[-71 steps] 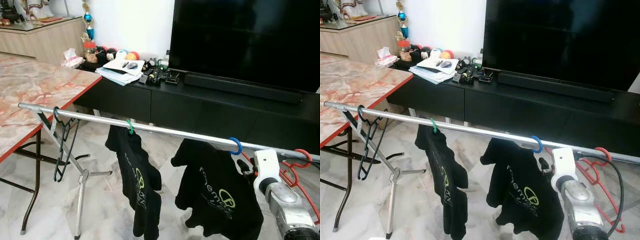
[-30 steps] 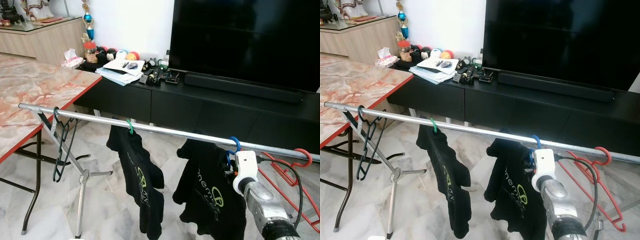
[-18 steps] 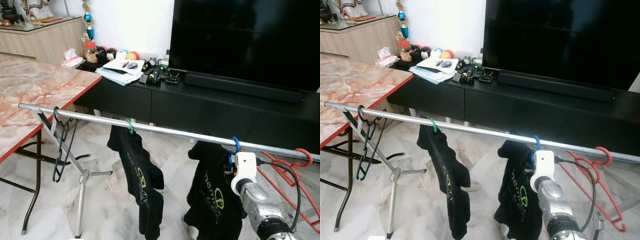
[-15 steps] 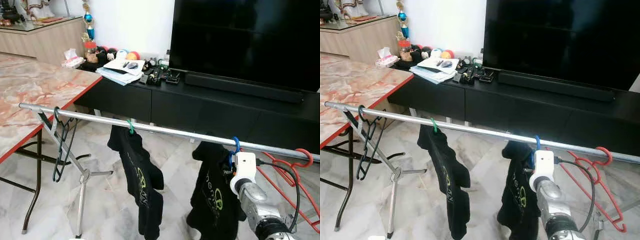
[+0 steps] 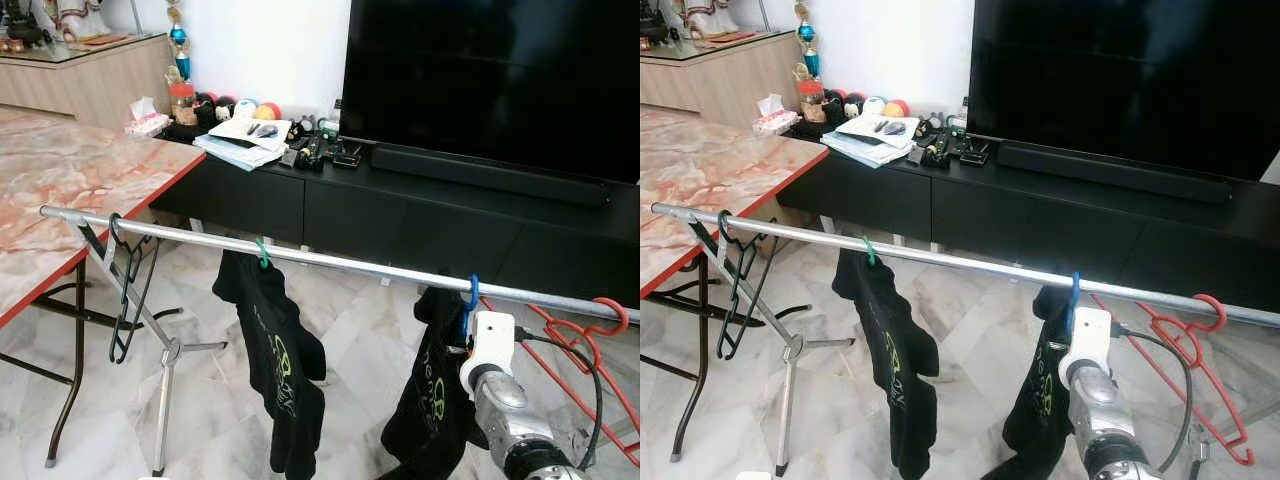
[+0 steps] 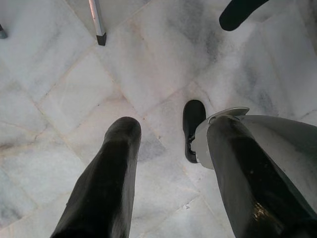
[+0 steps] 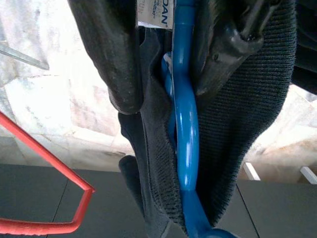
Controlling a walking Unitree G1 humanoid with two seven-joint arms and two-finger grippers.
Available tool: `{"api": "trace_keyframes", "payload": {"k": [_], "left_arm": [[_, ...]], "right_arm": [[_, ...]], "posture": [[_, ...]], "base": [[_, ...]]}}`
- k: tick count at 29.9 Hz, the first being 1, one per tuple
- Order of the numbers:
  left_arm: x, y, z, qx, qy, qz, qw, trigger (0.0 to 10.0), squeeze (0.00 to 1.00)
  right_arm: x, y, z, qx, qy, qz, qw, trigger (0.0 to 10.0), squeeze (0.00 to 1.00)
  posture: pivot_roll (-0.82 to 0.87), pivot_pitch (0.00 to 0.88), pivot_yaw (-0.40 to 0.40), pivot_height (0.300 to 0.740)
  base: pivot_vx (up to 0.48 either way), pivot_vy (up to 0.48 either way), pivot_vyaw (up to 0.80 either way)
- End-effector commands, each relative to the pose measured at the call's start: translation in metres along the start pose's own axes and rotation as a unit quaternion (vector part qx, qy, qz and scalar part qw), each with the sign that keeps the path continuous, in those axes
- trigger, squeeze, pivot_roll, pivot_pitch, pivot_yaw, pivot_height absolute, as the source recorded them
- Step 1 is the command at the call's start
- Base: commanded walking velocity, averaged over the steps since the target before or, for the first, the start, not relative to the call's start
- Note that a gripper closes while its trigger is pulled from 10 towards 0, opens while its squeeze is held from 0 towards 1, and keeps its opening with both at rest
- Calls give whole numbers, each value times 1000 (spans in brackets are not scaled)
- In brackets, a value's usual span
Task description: Hang hanger
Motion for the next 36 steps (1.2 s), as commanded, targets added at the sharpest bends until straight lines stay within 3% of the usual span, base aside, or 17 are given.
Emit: {"api": "trace_keyframes", "payload": {"k": [1, 19, 22, 26, 31, 36], "left_arm": [[1, -6, -1, 13, -3, 8, 1000, 10000, 0], [0, -6, -1, 13, -3, 8, 1000, 10000, 0], [-1, -7, -1, 13, -2, 6, 1000, 10000, 0], [-2, -7, -1, 12, 0, 2, 1000, 10000, 0], [-2, -8, -1, 12, 0, 2, 1000, 10000, 0], [-1, -8, -1, 12, 1, 3, 1000, 10000, 0]], "right_arm": [[3, 2, 1, -1, -1, 11, 1000, 0, 0], [10, -1, 1, -4, 6, 14, 1000, 0, 0], [6, 3, 0, -20, -2, 4, 1000, 0, 0], [-6, 17, -4, -72, -30, 25, 997, 0, 0], [-3, 32, -12, -141, -27, 47, 988, 0, 0], [6, 32, -22, -179, -15, 58, 982, 0, 0]], "posture": [[214, 0, -8, 740], [213, 0, -13, 740], [217, 0, -21, 740], [215, 0, -25, 740], [207, 0, -27, 740], [207, 0, -27, 740]], "base": [[0, 0, 0], [0, 0, 0], [0, 0, 0], [0, 0, 0], [0, 0, 0], [0, 0, 0]]}}
Point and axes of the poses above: a point about 5 cm out from each wrist's last joint towards the gripper, its own z axis pointing out of the wrist towards the gripper, its own y axis along the axis of the wrist's last joint, x = y × z, the point moved 6 cm from there along z, pointing out of the wrist towards the gripper, and after that the axes turned 8 degrees about z, right-handed, at the moved point
